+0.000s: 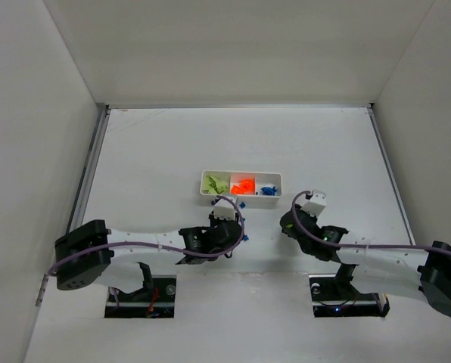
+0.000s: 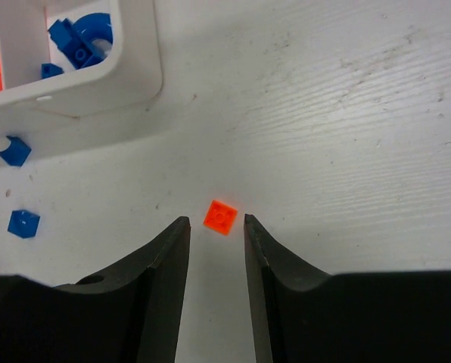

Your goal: Sort the legos into containers by color

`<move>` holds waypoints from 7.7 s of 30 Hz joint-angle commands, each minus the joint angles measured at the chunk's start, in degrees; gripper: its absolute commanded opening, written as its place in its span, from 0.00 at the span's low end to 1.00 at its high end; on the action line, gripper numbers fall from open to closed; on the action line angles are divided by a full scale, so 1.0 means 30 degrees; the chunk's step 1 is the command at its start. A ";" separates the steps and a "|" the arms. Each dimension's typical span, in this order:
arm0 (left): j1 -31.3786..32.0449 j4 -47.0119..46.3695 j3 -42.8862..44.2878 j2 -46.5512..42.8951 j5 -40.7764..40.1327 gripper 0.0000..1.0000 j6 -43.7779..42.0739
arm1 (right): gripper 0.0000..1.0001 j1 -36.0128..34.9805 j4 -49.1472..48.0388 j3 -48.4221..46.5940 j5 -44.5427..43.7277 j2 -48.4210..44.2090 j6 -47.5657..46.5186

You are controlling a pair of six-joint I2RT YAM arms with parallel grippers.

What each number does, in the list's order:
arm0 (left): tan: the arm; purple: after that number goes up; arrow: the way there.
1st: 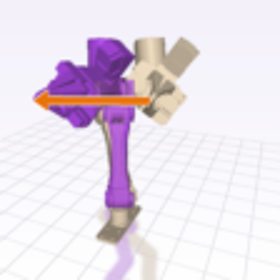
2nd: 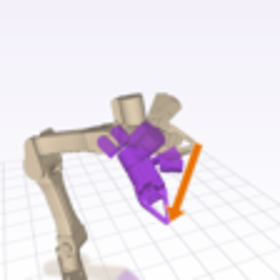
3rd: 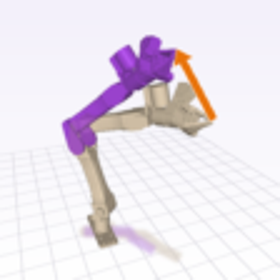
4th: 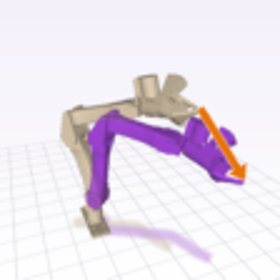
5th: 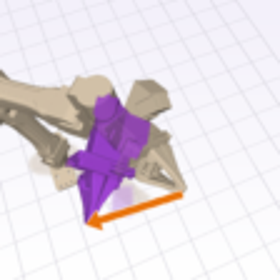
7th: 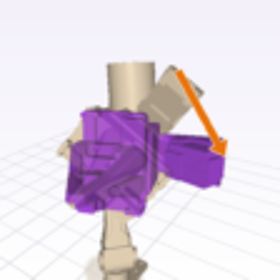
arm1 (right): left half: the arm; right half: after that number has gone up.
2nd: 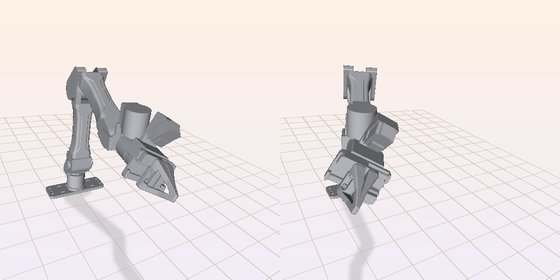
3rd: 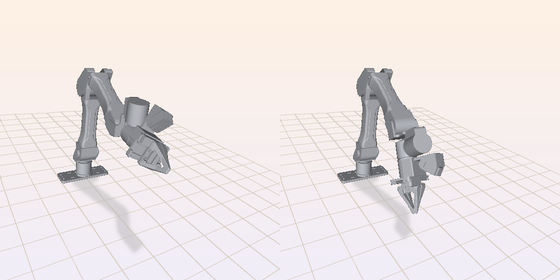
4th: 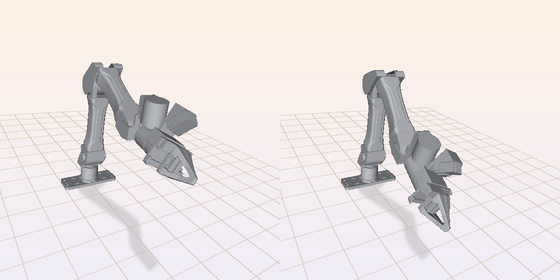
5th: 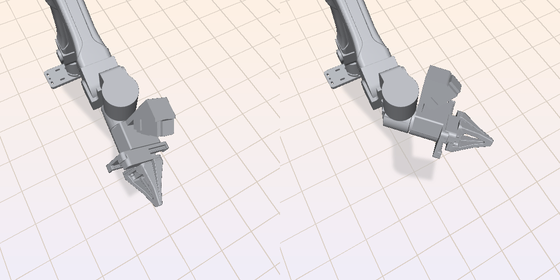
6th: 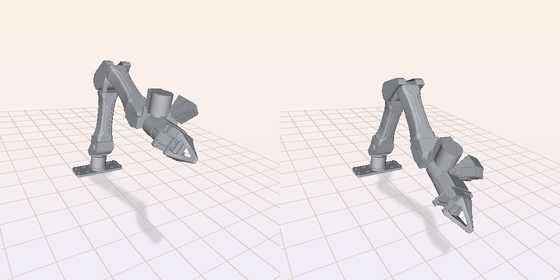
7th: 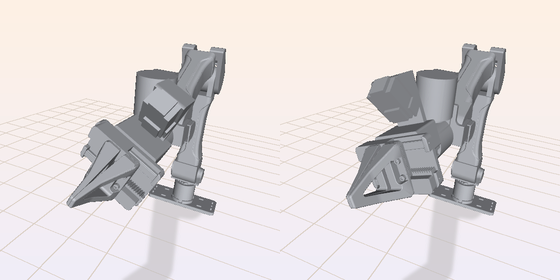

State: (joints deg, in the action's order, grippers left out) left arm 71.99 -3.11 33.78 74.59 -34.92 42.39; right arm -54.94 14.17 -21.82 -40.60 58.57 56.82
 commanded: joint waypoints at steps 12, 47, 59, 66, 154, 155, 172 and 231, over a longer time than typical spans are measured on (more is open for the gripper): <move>-0.0866 -0.0134 -0.2527 -0.3795 -0.1428 0.32 0.1366 | 0.56 -0.7188 -0.3406 -0.2861 0.0671 0.4028 -0.2649; 0.1126 0.0716 -0.3467 -0.3651 -0.1135 0.40 0.3272 | 0.26 -0.5725 -0.6132 -0.4005 0.2781 0.8372 -0.5024; 0.2209 0.0482 -0.2443 -0.1750 -0.1164 0.44 0.3448 | 0.26 -0.3446 -0.4960 -0.3710 0.2516 0.2280 -0.6250; 0.2503 0.0043 -0.1563 -0.0049 -0.1223 0.44 0.3214 | 0.25 0.2499 -0.5309 -0.5056 0.4506 0.2329 -0.8624; -0.2746 -0.2006 1.0982 0.8160 0.1271 0.41 -0.5458 | 0.56 0.6023 -0.4901 0.1620 0.1932 -0.6807 -0.3617; -0.2161 -0.2386 1.0338 0.7778 0.1036 0.40 -0.5488 | 0.56 0.6023 -0.4901 0.1649 0.1932 -0.6807 -0.3617; 0.2563 -0.4762 0.8544 1.1258 -0.0285 0.44 -0.3642 | 0.56 0.6755 -0.4783 0.1855 0.2283 -0.7100 -0.3353; -0.1036 -0.5554 0.4267 0.4437 -0.1341 0.13 -0.4579 | 0.57 0.7019 -0.5105 0.2001 0.2781 -0.7043 -0.3295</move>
State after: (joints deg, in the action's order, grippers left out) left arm 72.93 -19.55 47.37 91.24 -37.69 30.04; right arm -34.09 1.98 -15.88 -32.51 36.88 46.74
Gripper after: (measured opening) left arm 0.162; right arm 0.568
